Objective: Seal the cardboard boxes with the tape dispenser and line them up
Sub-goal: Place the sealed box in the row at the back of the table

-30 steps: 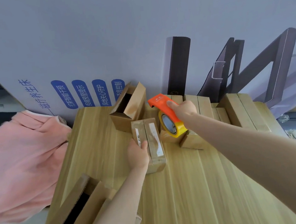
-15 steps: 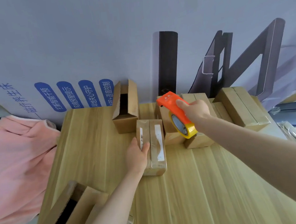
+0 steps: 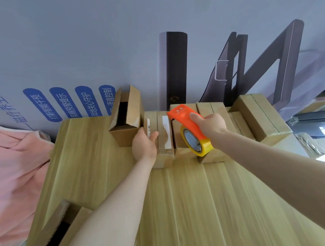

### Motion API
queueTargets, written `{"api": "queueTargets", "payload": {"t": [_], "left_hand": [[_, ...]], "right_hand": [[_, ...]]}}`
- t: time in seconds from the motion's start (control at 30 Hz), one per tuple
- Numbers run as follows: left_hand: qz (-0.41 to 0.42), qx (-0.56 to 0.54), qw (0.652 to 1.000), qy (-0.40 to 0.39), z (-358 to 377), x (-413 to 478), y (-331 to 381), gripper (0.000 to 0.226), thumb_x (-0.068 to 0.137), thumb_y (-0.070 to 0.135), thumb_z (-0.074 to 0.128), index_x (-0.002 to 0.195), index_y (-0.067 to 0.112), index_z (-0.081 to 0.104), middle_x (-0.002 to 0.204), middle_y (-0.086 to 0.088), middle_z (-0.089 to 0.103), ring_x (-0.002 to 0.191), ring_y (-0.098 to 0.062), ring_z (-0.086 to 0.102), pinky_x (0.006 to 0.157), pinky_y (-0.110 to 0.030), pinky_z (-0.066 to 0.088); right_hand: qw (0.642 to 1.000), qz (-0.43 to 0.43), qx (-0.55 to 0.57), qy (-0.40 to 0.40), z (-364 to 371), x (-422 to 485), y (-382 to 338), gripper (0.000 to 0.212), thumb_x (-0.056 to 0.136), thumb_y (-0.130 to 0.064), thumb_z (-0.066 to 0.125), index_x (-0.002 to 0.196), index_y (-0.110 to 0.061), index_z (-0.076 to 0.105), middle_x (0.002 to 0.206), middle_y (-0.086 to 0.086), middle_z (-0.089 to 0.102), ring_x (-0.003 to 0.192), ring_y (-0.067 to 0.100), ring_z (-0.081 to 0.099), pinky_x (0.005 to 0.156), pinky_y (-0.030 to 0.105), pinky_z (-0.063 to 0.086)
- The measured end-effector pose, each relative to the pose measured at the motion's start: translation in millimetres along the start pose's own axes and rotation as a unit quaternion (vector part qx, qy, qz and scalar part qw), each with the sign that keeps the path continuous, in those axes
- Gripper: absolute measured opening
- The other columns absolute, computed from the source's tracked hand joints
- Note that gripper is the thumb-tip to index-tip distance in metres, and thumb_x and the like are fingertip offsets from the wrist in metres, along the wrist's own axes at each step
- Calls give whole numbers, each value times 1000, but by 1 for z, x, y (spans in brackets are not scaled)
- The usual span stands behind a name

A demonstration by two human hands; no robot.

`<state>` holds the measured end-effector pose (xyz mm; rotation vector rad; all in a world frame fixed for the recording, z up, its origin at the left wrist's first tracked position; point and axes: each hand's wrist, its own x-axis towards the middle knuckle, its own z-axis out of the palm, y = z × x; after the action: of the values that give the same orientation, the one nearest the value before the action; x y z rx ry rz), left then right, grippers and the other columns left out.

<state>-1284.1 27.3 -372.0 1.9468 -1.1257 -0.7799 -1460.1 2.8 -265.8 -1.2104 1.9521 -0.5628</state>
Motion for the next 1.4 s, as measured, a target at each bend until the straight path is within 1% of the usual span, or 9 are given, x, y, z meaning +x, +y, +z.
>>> {"api": "queueTargets", "payload": {"t": [0.1,0.2,0.3,0.43,0.67,0.93,1.07,1.2,1.4], "left_hand": [[60,15,991,115,-1,-4,3,47,90,31,64,130,9,54,122,-5,62,115,-23,56,95,-33,45],[217,47,959,177,-2,-19,5,28,90,18,62,117,8,64,109,-4,66,106,-21,55,93,-30,43],[392,95,910,94,-1,-32,1,18,87,11,66,105,7,70,104,-4,69,102,-18,57,94,-24,40],[467,277,839,-50,3,-36,-5,31,76,17,76,106,9,72,108,-3,70,108,-22,61,92,-33,49],[471,351,802,-108,6,-34,-1,58,68,4,78,123,7,63,128,-7,62,119,-25,57,96,-37,48],[448,321,817,-172,6,-31,9,42,85,0,61,127,6,59,135,-5,56,134,-19,44,99,-32,44],[449,333,810,-179,6,-25,13,39,91,12,59,129,8,57,138,-4,53,134,-17,43,98,-32,45],[437,339,819,-152,10,-24,19,26,87,15,61,112,9,66,118,-5,62,108,-21,59,75,-31,51],[424,324,835,-130,19,-26,21,18,67,10,77,73,12,61,76,1,58,70,-17,55,46,-24,35]], "right_hand": [[1000,3,6,-4,-2,1,2,44,88,-58,56,82,-15,56,75,1,56,65,13,53,58,25,43],[1000,-1,10,-7,-2,0,1,43,88,-58,56,83,-15,56,76,1,57,65,14,54,59,25,44],[1000,-11,22,-8,-3,-3,3,46,87,-58,57,88,-12,61,78,3,60,65,14,55,60,26,46],[999,-44,31,-4,-9,-11,8,43,89,-56,56,84,-13,62,75,0,59,62,12,54,57,24,45],[998,-48,48,6,-23,-17,12,40,89,-56,56,73,-19,55,79,1,60,66,13,56,63,26,48],[997,-33,72,15,-31,-18,20,50,88,-54,59,98,-6,65,96,11,68,72,16,58,81,38,55],[997,-36,73,16,-34,-15,23,44,87,-56,59,89,-12,63,92,9,67,75,18,61,77,36,55],[996,-35,78,14,-35,-14,26,40,87,-57,59,82,-17,58,84,3,64,73,16,61,75,34,55],[996,-33,87,11,-35,-11,26,39,86,-57,59,81,-18,59,83,0,64,74,15,62,70,30,53]]}}
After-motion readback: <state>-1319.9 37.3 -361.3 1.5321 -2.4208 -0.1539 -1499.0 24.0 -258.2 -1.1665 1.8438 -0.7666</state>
